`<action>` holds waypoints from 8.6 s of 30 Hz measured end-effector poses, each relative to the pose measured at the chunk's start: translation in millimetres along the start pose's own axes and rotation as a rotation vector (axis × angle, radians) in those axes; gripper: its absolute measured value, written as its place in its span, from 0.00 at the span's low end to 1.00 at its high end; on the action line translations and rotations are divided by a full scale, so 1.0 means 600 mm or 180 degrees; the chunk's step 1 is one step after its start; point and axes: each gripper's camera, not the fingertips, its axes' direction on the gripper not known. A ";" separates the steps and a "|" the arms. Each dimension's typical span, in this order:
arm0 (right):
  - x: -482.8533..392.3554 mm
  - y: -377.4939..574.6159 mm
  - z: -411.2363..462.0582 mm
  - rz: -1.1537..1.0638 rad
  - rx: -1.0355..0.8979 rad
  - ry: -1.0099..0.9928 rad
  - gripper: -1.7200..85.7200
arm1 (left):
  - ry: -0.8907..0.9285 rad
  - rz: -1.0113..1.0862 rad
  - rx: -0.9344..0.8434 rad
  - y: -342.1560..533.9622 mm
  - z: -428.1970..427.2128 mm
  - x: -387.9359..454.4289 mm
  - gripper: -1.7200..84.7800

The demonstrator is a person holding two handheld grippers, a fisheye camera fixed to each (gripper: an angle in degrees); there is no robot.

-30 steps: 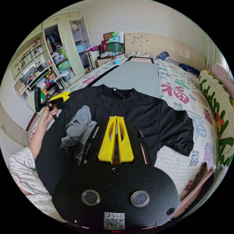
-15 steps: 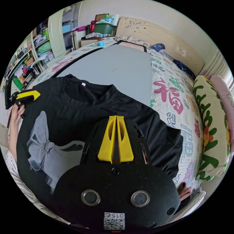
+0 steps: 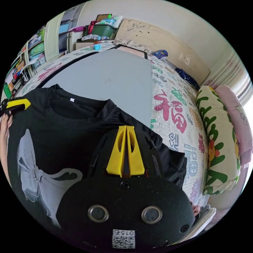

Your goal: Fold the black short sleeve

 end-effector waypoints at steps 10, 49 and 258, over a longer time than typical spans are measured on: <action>0.041 0.024 -0.018 -0.0083 -0.0049 -0.0274 0.01 | 0.0145 0.0033 0.0162 0.017 -0.033 0.008 0.01; 0.115 0.667 -0.451 0.0626 0.0307 0.0485 0.01 | -0.0003 0.0142 -0.0340 0.057 -0.023 -0.025 0.08; -0.145 0.090 -0.490 -0.1655 0.0436 -0.2006 0.02 | 0.0316 0.0444 -0.0275 0.047 -0.376 0.359 0.02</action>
